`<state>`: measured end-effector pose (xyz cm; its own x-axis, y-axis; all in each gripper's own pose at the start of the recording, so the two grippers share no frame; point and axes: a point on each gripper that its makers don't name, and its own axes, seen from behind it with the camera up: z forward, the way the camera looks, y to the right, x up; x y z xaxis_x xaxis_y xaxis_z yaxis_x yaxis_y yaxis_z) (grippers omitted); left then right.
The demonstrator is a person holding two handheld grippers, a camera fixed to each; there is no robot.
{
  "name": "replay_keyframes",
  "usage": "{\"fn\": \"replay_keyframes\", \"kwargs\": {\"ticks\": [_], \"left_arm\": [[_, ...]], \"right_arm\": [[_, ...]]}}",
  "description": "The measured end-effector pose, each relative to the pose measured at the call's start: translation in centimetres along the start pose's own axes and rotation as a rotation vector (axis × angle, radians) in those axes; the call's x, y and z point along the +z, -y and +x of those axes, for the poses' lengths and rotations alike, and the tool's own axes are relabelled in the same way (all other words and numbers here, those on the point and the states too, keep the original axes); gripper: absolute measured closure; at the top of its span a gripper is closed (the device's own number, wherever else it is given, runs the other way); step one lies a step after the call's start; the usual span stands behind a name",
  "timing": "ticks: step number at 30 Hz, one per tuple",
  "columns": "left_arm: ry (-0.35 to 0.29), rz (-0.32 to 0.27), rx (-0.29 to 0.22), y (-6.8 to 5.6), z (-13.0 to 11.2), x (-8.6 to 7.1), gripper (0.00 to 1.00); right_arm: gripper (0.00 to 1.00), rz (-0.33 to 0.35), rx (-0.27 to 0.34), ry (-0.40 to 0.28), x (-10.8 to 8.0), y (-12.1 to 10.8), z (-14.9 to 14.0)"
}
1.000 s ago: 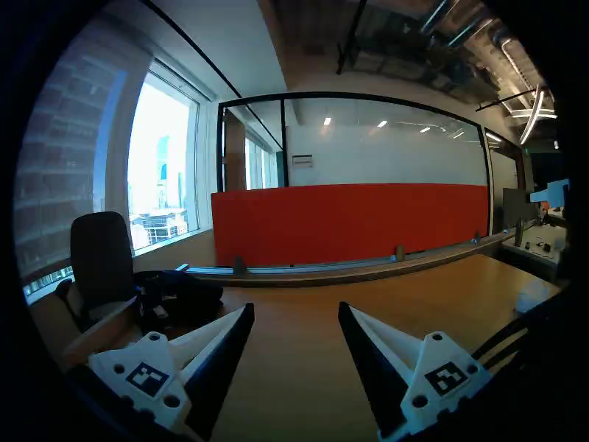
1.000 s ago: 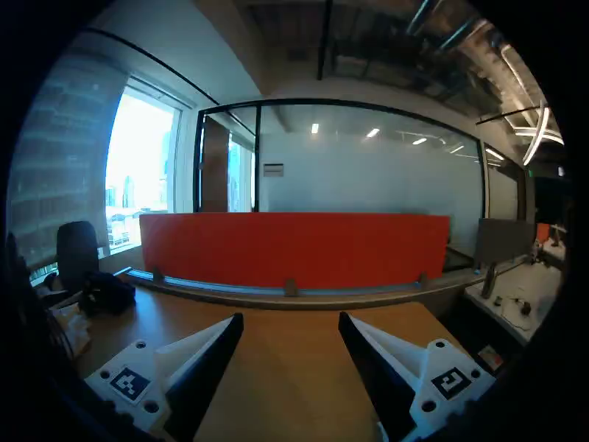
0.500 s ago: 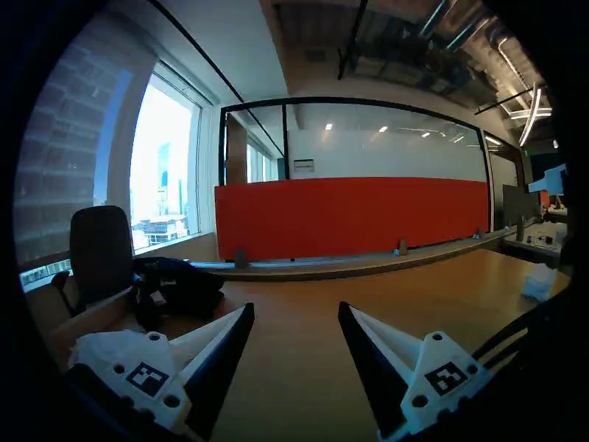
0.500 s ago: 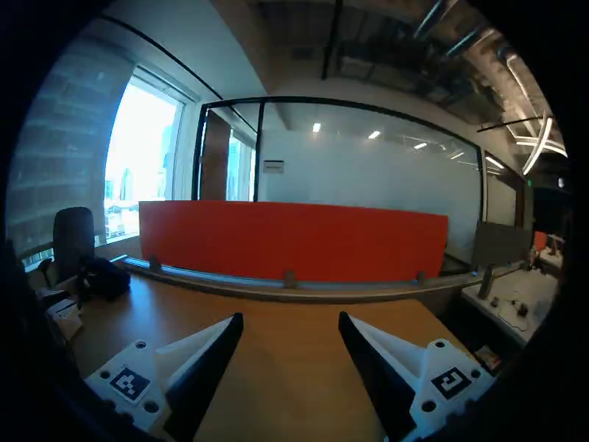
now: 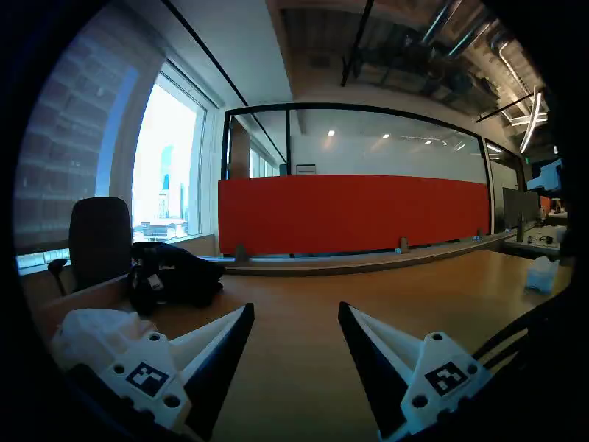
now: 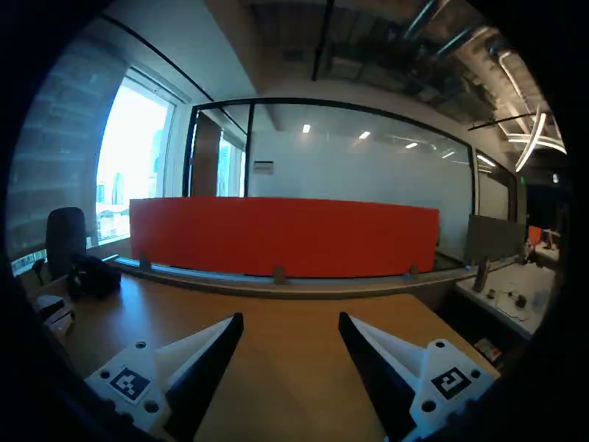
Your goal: Fold towel
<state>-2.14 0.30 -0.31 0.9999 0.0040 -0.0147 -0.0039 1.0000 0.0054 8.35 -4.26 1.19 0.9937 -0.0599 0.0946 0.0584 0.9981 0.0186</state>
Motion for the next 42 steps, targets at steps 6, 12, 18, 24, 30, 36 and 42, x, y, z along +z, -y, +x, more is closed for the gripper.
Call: {"fn": "replay_keyframes", "kwargs": {"ticks": [6, 12, 18, 24, 30, 36, 42], "left_arm": [[-0.003, 0.002, -0.010, 0.2, -0.8, 0.0, 0.16], [-0.003, -0.001, -0.015, 0.3, -1.4, 0.1, 0.16], [-0.003, 0.003, -0.019, 0.4, -1.4, 0.2, 0.16], [-0.003, 0.003, -0.019, 0.4, -1.6, 0.2, 0.16], [-0.003, 0.003, -0.019, 0.4, -1.6, 0.2, 0.16], [-0.003, 0.004, -0.018, 0.4, -1.7, 0.2, 0.16], [-0.003, 0.004, -0.017, 0.3, -1.8, 0.2, 0.16]], "right_arm": [[0.00, -0.003, -0.006, -0.003, -0.3, -0.1, -0.2], [0.00, -0.006, -0.014, -0.005, -0.6, 0.0, -0.3], [0.00, -0.007, -0.015, -0.009, -0.7, -0.1, -0.2], [0.00, 0.002, -0.018, -0.026, -0.7, -0.1, 0.2], [0.00, 0.001, -0.025, -0.038, -0.5, -1.0, -0.1], [0.00, -0.011, -0.036, -0.054, -0.1, -2.7, -0.9], [0.00, -0.019, -0.028, -0.080, 0.1, -4.2, -2.1]]}}
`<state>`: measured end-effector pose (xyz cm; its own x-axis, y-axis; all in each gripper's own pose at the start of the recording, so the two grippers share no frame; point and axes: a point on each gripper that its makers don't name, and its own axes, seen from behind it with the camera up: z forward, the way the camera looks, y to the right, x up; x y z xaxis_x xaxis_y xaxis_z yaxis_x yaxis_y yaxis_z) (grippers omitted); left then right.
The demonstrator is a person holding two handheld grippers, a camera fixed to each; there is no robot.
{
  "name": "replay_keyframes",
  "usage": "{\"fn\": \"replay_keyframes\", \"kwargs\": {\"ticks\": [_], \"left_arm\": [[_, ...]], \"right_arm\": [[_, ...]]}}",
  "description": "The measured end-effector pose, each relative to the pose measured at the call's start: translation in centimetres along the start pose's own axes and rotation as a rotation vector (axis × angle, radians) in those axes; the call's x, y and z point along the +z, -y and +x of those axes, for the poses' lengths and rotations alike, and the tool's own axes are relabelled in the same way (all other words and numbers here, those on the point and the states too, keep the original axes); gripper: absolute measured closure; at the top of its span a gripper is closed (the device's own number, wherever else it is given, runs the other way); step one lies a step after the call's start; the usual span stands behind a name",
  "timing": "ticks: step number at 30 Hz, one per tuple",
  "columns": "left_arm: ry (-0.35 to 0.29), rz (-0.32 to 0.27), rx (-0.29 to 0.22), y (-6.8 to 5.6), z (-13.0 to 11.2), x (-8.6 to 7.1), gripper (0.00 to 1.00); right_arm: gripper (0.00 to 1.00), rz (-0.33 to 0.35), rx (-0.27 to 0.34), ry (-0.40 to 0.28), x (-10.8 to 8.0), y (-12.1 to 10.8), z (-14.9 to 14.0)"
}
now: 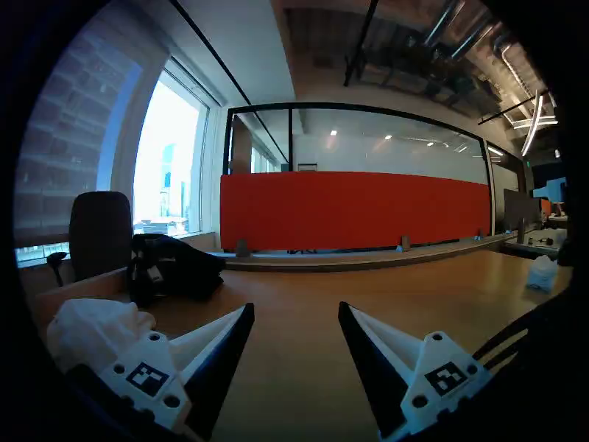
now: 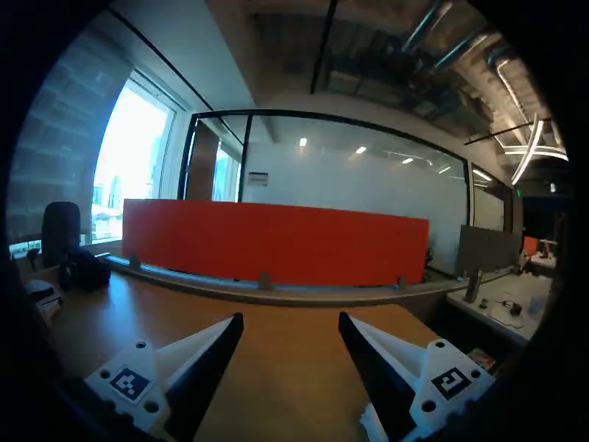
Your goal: Fold towel
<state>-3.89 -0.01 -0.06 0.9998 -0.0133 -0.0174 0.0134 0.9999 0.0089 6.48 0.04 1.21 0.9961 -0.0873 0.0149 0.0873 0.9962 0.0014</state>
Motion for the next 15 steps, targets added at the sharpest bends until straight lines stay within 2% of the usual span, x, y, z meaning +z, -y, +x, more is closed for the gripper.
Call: {"fn": "replay_keyframes", "kwargs": {"ticks": [15], "left_arm": [[0.000, 0.000, 0.000, -0.1, 0.0, 0.0, 0.16]], "right_arm": [[0.00, 0.019, 0.083, -0.022, 0.5, 0.0, -3.8]]}}
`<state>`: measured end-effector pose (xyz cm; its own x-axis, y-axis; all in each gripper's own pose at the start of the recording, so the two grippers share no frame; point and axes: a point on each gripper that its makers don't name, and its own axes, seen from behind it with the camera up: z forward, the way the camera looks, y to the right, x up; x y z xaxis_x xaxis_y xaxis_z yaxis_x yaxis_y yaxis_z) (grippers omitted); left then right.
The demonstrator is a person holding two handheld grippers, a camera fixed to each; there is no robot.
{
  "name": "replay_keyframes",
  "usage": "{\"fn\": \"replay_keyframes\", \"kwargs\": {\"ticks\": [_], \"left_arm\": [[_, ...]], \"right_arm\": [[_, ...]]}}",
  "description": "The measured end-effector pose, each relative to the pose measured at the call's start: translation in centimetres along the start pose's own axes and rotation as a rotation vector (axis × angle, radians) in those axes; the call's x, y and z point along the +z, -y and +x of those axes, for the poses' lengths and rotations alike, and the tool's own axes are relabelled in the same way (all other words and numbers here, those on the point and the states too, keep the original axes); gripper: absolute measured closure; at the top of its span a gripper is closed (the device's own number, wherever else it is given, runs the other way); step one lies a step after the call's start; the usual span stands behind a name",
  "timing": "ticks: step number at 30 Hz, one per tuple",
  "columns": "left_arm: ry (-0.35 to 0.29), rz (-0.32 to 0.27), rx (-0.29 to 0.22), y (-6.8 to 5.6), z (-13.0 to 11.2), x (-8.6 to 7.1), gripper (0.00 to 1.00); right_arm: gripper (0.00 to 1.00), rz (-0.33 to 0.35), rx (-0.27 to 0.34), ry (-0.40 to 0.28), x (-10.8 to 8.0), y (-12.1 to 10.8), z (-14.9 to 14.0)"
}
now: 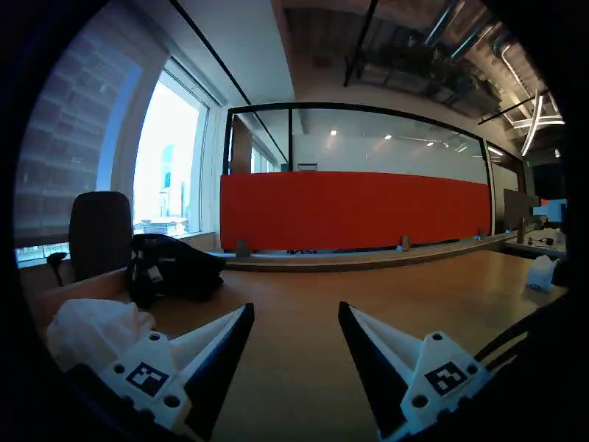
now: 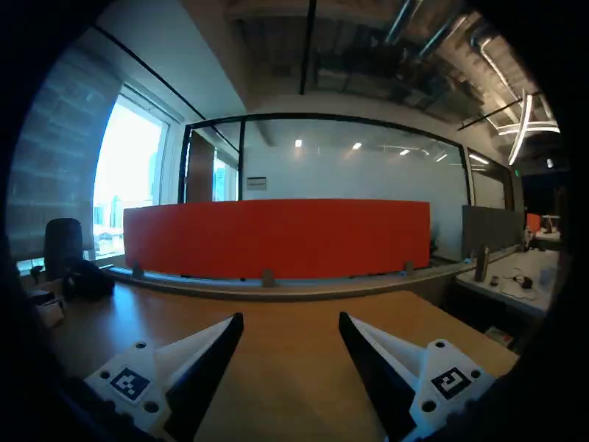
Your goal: Fold towel
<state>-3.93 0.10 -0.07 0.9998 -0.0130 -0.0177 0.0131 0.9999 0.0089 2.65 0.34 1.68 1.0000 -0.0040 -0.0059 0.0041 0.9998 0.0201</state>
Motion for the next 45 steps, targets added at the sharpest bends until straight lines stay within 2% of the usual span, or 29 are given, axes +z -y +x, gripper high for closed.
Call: {"fn": "replay_keyframes", "kwargs": {"ticks": [14, 23, 35, 45], "left_arm": [[-0.001, 0.000, 0.000, 0.0, -0.1, 0.0, 0.16], [-0.001, 0.000, 0.000, 0.0, 0.0, 0.0, 0.16], [0.000, -0.001, 0.000, 0.0, 0.0, 0.0, 0.16], [-0.001, -0.001, 0.000, 0.0, 0.0, 0.0, 0.16]], "right_arm": [[0.00, 0.021, 0.048, 0.007, -0.1, 0.2, -3.8], [0.00, -0.005, 0.042, 0.027, -0.1, -0.7, -6.5], [0.00, -0.008, 0.070, 0.015, -0.4, -1.4, -7.2], [0.01, -0.002, 0.046, 0.010, -0.5, -1.3, -7.8]]}}
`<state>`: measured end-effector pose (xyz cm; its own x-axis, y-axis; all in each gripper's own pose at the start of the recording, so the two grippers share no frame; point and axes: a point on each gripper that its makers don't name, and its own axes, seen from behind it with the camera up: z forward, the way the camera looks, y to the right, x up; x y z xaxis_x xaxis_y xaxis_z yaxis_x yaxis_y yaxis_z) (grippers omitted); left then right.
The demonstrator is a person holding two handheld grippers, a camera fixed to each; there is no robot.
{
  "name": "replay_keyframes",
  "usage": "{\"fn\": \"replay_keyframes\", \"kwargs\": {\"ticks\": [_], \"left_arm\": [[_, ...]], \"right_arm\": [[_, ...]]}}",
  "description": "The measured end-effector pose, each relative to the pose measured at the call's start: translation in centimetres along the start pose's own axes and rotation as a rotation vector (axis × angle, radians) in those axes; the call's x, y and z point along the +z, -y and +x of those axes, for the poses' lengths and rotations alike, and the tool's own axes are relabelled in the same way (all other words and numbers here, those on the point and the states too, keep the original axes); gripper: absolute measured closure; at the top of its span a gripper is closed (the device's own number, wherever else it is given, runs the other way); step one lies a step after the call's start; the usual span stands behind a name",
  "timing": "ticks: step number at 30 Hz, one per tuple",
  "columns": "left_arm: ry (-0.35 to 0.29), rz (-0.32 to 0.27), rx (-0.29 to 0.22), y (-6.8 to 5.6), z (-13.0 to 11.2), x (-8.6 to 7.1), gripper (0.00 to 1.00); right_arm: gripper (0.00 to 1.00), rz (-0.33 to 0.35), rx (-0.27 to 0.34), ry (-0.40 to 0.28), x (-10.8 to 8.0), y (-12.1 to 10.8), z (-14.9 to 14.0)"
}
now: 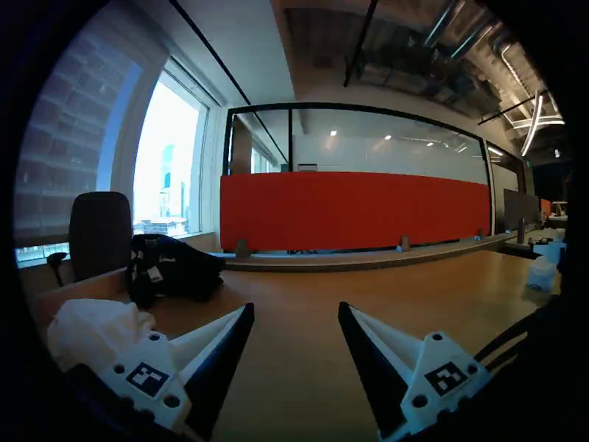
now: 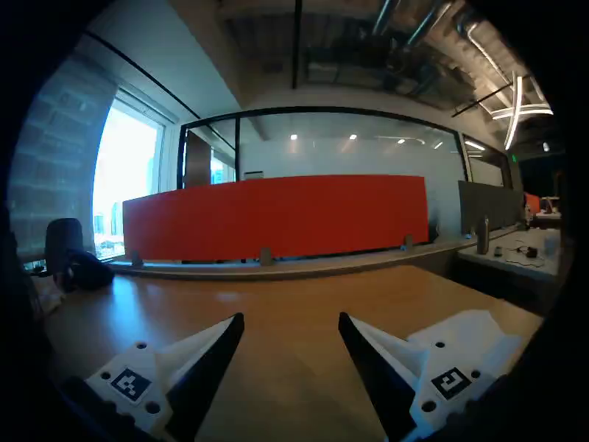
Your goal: Fold towel
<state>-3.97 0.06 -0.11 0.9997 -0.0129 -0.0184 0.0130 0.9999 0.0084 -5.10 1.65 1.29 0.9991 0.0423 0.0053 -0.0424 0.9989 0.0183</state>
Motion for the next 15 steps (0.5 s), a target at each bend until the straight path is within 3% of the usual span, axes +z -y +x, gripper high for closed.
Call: {"fn": "replay_keyframes", "kwargs": {"ticks": [15], "left_arm": [[0.000, 0.000, 0.000, -0.03, 0.01, 0.03, 0.16]], "right_arm": [[0.01, -0.001, -0.023, -0.010, 0.03, 0.53, -0.21]]}}
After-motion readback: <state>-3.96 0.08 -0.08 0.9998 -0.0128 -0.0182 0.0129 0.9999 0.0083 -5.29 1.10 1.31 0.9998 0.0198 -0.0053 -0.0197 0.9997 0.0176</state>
